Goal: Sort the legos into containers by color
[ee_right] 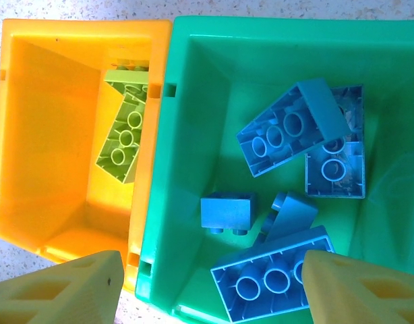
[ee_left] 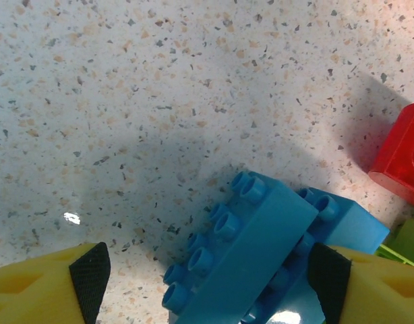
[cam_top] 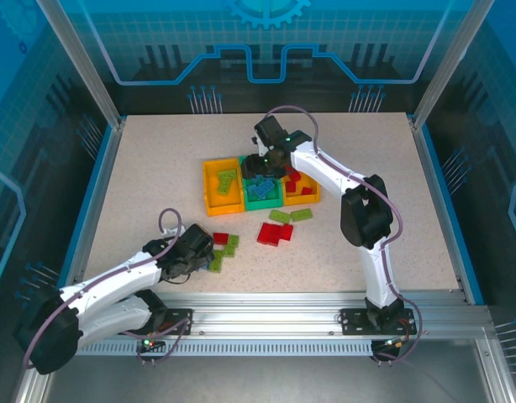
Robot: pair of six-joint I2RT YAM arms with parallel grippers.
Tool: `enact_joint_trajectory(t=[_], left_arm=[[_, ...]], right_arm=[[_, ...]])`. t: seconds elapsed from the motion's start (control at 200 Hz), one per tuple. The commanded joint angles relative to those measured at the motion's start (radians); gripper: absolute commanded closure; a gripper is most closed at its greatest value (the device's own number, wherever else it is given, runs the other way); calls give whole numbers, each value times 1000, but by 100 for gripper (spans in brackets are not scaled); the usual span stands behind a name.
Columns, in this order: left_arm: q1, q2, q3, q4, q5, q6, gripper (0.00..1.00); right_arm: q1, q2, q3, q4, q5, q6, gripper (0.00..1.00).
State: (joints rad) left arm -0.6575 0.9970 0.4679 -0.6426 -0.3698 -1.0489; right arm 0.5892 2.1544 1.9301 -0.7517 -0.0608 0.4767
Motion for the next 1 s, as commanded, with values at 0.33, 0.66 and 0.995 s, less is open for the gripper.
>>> enact_joint_trajectory(t=[0.33,0.66,0.995], left_arm=[[-2,-38,-77,-7,-6,-60,37],[-3,-41,-79,-36,-20,-78,39],[-3,-42,-93,-8,-17,-81,45]], right_arm=[[5,-31,-29,-23,9,-14,28],[5,-38,-37,-26,17,-16,28],[4,-40,-38,-25,19,-15,28]])
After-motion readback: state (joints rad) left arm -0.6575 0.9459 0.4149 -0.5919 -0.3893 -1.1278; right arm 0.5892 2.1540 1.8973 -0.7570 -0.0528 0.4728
